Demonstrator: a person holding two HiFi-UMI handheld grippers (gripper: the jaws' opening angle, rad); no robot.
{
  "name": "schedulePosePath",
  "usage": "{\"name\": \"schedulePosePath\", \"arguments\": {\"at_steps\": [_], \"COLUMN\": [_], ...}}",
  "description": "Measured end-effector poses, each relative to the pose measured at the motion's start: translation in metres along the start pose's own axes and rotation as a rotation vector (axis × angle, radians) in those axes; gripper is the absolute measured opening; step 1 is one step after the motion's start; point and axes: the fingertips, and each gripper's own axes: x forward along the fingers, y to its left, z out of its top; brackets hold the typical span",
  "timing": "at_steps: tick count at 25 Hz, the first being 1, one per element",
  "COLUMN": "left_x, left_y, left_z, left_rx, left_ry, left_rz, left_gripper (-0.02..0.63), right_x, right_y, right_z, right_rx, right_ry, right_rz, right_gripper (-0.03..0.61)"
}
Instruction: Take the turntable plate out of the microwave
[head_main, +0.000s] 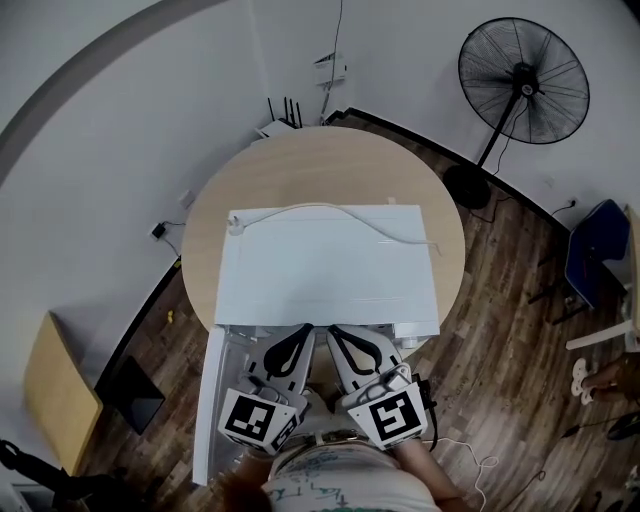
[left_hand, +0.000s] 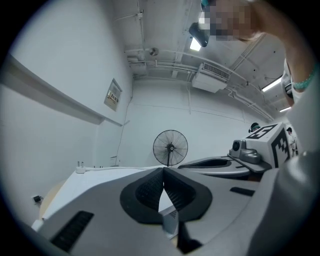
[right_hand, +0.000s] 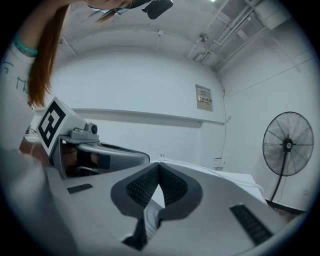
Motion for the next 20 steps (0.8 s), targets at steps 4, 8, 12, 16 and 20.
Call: {"name": "schedulePosePath", "arguments": {"at_steps": [4,8,12,16,20], "left_x": [0.000,-0.006,-0.015,-0.021,-0.022], "left_y": [0.008,0.020,0.030,0.040,0.045], "left_z": [0.002,-0.001,-0.007,-0.017,-0.020], "left_rx": [0.013,0.009,-0.002,0.004,0.004], "left_ry": [-0.004,-0.014,-0.013,0.004,0.016], "left_rz": [-0.051,-0.076,-0.092,-0.103,-0.107], "left_gripper": [0.014,0.014,0.014,0.014,0.014], "right_x": [0.010,0.022,0.028,0.035,0.039], "right_y": [0.003,0.010,0.015,0.020,0.024], "right_z": [0.000,-0.002,-0.007,-0.012,-0.014], "right_rx": [0.003,-0.001,0.002,-0.003,-0.008], "right_ry": [0.020,0.020,0.030,0.037,0.041], "right_rz": [-0.047,-0.083,-0.124,-0.145,-0.136], "right_gripper": [-0.009,-0.009,-0.009,-0.009,-0.009]}}
